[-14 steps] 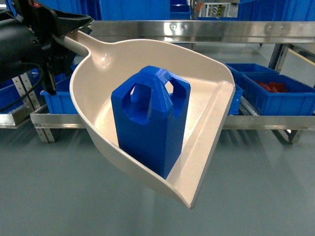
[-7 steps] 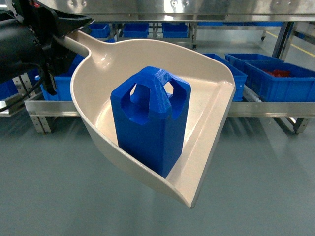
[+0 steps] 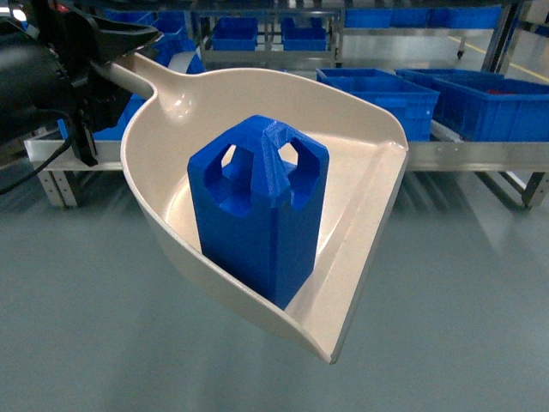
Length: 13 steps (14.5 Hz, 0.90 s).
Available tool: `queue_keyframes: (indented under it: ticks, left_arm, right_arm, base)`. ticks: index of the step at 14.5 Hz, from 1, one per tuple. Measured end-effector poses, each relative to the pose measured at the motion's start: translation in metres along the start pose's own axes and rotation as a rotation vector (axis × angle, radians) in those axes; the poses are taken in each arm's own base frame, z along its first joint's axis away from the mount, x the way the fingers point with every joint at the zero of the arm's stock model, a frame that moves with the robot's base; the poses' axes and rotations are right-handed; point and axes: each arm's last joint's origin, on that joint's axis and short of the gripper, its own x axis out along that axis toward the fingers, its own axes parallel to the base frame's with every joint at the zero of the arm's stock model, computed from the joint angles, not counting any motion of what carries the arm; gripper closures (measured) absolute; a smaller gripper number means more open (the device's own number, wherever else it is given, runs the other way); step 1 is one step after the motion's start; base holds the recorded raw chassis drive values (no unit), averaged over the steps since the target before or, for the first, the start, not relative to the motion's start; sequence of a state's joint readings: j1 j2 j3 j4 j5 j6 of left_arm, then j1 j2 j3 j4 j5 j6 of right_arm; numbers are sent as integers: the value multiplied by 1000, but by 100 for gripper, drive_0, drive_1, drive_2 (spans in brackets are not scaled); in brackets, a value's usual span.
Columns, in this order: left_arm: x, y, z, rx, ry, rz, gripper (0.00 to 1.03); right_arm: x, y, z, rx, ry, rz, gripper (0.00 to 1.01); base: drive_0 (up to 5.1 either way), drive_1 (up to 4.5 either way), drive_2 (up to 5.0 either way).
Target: Place part in tray to right shelf
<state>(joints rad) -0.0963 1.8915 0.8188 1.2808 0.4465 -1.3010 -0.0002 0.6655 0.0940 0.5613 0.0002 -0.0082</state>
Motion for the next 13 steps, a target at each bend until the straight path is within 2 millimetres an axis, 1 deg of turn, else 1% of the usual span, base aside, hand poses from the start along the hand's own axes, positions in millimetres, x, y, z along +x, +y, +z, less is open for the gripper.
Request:
queue_keyframes:
  ticks: [13]
  left_arm:
    - [0, 0, 0, 0, 1, 1, 91]
  right_arm:
    - [0, 0, 0, 0, 1, 0, 3]
  base:
    - [0, 0, 0]
